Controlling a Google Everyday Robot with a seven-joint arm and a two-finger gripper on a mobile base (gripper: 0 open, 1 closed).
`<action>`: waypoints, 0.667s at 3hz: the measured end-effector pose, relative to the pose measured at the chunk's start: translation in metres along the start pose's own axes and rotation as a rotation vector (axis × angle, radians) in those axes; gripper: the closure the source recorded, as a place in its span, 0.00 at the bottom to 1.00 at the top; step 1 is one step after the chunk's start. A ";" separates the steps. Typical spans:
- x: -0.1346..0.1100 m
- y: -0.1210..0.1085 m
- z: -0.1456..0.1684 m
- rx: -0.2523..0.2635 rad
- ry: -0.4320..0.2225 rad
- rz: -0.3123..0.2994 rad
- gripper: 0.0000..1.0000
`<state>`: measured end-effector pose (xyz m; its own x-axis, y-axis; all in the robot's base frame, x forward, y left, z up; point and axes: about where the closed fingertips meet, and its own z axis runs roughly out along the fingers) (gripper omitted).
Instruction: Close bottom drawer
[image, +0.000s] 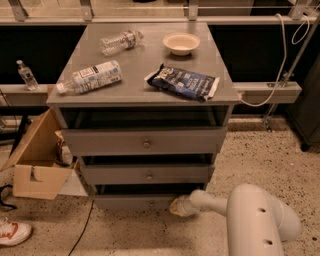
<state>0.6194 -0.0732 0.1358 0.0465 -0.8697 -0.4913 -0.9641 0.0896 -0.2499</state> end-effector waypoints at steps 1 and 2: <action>0.000 -0.016 0.011 -0.016 0.005 0.018 1.00; 0.000 -0.016 0.011 -0.016 0.005 0.018 1.00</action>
Offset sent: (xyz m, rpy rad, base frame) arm 0.1094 -0.0150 -0.0053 -0.0094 0.0068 -0.1058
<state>0.6376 -0.0693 0.1304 0.0278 -0.8706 -0.4912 -0.9689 0.0975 -0.2276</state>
